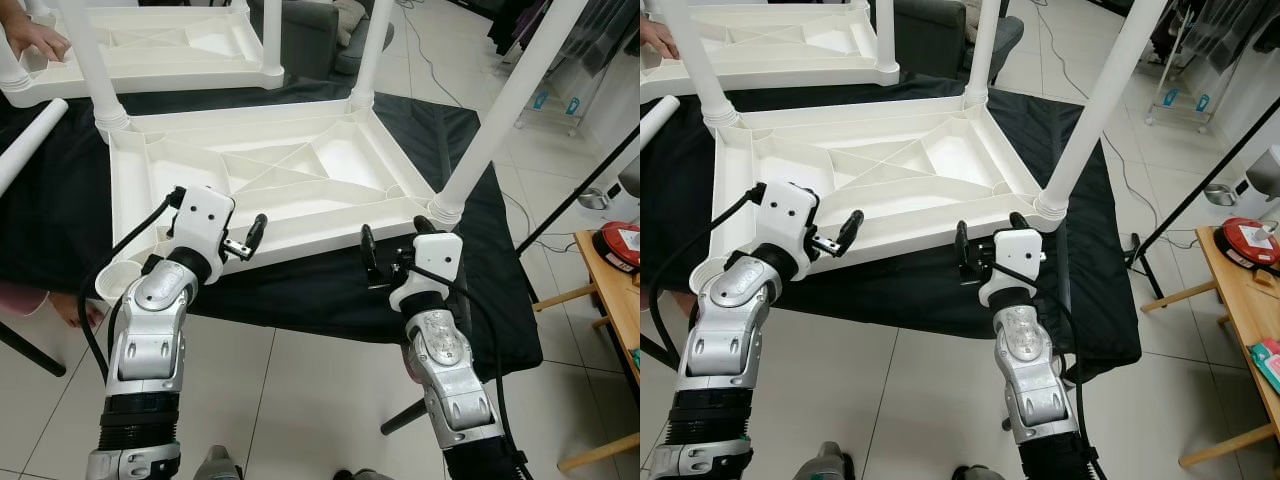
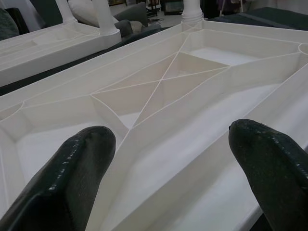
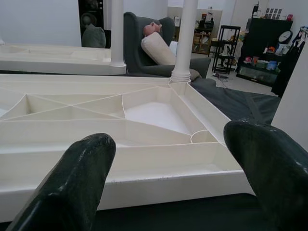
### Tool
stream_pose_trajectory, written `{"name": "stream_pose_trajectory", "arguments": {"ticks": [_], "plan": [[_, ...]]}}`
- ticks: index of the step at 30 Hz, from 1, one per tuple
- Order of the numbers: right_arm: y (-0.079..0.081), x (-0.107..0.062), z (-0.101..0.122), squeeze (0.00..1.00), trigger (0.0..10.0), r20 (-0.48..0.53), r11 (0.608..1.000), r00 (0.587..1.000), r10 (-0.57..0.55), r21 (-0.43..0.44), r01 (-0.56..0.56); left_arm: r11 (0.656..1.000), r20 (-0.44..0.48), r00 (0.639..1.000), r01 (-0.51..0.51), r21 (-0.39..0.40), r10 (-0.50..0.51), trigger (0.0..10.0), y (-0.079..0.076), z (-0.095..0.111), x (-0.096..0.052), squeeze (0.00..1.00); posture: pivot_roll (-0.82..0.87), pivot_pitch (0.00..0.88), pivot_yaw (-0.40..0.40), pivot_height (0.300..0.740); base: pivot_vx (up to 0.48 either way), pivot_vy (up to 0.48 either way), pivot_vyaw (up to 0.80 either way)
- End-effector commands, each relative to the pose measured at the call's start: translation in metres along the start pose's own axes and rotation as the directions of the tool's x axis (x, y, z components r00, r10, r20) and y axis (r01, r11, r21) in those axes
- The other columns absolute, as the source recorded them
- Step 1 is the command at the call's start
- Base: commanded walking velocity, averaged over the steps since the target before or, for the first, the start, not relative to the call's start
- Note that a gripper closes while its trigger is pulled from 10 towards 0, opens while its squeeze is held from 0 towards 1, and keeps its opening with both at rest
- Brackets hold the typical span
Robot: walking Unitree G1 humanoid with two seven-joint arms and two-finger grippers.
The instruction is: Building children table
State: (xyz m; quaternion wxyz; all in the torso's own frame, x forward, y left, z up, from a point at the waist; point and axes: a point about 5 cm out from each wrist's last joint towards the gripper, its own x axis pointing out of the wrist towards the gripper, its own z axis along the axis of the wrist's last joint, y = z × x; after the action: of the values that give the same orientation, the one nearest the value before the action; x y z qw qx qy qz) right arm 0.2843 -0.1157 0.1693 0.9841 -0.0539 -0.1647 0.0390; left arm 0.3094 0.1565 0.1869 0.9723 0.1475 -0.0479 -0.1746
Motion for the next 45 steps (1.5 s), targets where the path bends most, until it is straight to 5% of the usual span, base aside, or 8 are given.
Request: {"name": "stream_pose_trajectory", "arguments": {"ticks": [1, 12, 23, 27, 29, 30, 36, 45], "plan": [[-0.005, 0.002, 0.0, 0.0, 10.0, 0.009, 1.0, 1.0, -0.021, -0.018, 0.021, 0.996, 0.005, 0.996, -0.091, 0.005, 0.091, 10.0, 0.004, -0.001, 0.002, 0.0, 0.19, 0.029, -0.063, 0.74, 0.0, 0.0, 0.0], [0.006, 0.012, 0.01, 0.0, 10.0, 0.056, 0.998, 0.996, 0.067, -0.023, -0.065, 0.982, -0.049, 0.983, -0.17, 0.083, 0.175, 10.0, 0.022, -0.01, 0.002, 0.0, 0.2, 0.031, -0.075, 0.74, 0.0, 0.0, 0.0], [0.024, 0.011, 0.023, 0.0, 10.0, 0.088, 0.955, 0.951, 0.297, -0.021, -0.296, 0.9, -0.144, 0.9, -0.377, 0.221, 0.412, 10.0, 0.113, -0.014, -0.018, 0.0, 0.22, 0.058, -0.097, 0.74, 0.0, 0.0, 0.0], [0.025, 0.01, 0.031, 0.0, 10.0, 0.102, 0.945, 0.94, 0.325, -0.004, -0.326, 0.804, -0.233, 0.781, -0.503, 0.318, 0.58, 10.0, 0.173, -0.026, -0.049, 0.0, 0.22, 0.09, -0.116, 0.74, 0.0, 0.0, 0.0], [0.025, 0.01, 0.031, 0.0, 10.0, 0.102, 0.945, 0.94, 0.325, -0.004, -0.326, 0.804, -0.233, 0.781, -0.503, 0.318, 0.58, 10.0, 0.173, -0.026, -0.049, 0.0, 0.22, 0.09, -0.116, 0.74, 0.0, 0.0, 0.0], [0.028, 0.008, 0.035, 0.0, 10.0, 0.111, 0.936, 0.93, 0.349, 0.002, -0.352, 0.733, -0.263, 0.692, -0.572, 0.369, 0.672, 10.0, 0.202, -0.029, -0.071, 0.0, 0.22, 0.098, -0.121, 0.74, 0.0, 0.0, 0.0], [0.03, 0.008, 0.042, 0.0, 10.0, 0.126, 0.919, 0.912, 0.39, 0.002, -0.394, 0.586, -0.279, 0.517, -0.683, 0.435, 0.81, 10.0, 0.245, -0.028, -0.111, 0.04, 0.21, 0.121, -0.136, 0.74, 0.0, 0.0, 0.0], [0.029, 0.006, 0.048, 0.0, 10.0, 0.126, 0.905, 0.898, 0.422, 0.001, -0.425, 0.497, -0.239, 0.437, -0.727, 0.474, 0.867, 10.0, 0.268, -0.016, -0.133, 0.0, 0.19, 0.145, -0.157, 0.74, 0.0, 0.0, 0.0]]}}
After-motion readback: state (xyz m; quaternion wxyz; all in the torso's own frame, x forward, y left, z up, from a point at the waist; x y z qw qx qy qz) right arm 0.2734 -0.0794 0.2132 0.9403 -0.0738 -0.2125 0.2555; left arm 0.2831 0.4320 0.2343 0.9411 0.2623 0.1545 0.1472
